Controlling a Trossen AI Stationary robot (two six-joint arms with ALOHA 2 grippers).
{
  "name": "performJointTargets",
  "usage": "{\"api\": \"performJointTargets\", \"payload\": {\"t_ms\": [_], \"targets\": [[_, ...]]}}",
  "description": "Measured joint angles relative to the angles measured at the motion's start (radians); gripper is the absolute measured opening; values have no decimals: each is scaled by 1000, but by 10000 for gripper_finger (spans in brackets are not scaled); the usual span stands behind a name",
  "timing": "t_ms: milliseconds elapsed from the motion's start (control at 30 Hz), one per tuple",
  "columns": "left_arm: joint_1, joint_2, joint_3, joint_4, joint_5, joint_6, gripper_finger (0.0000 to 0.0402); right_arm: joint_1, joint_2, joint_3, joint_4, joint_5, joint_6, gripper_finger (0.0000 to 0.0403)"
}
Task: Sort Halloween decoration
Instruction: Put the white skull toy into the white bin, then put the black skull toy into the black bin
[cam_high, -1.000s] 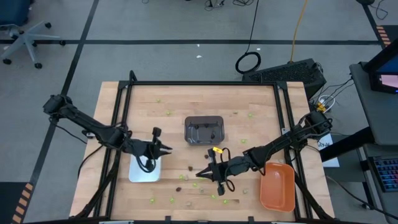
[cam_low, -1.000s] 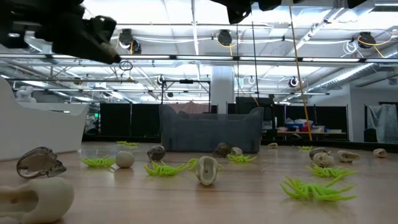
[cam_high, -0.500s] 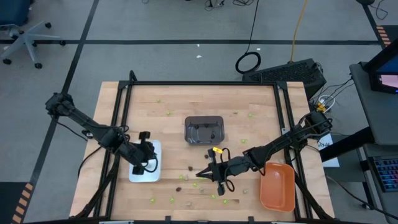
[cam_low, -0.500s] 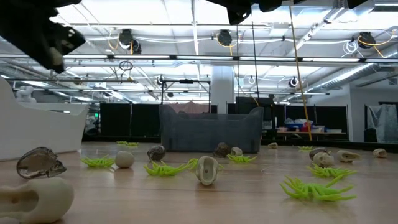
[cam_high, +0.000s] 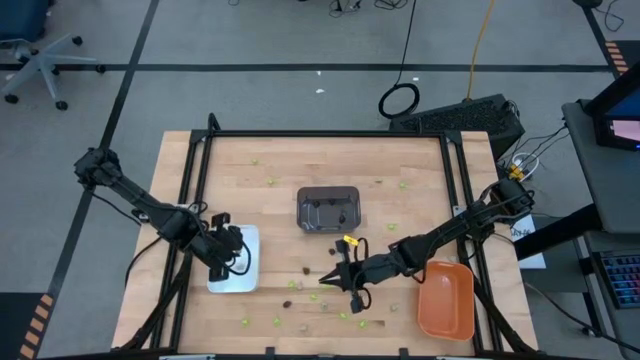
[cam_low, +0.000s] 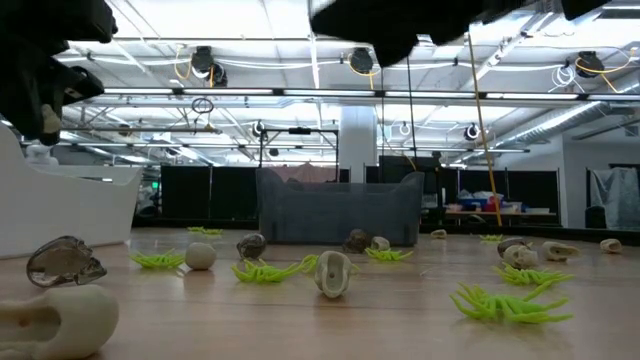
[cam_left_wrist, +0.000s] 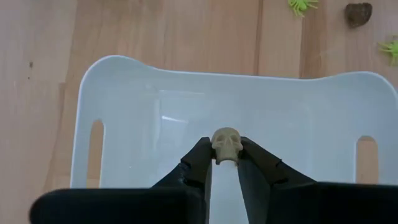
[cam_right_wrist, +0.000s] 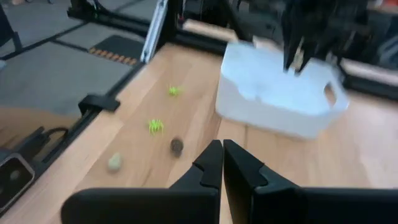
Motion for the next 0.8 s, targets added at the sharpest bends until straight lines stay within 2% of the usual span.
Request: {"api": "performJointTargets", "payload": {"t_ms": [200,367,700,800], "targets": [[0,5,-1,2,-16,0,118,0,1,0,-80,-2,148,1],[0,5,-1,4,-51,1,155,3,-25,0,-190,-36,249,17],[0,5,-2,106,-210,2,160,48,-132,0,-453,-18,410,62],[0,5,-2,157,-260,6,160,53,-140,0,-539,23,439,65]]}}
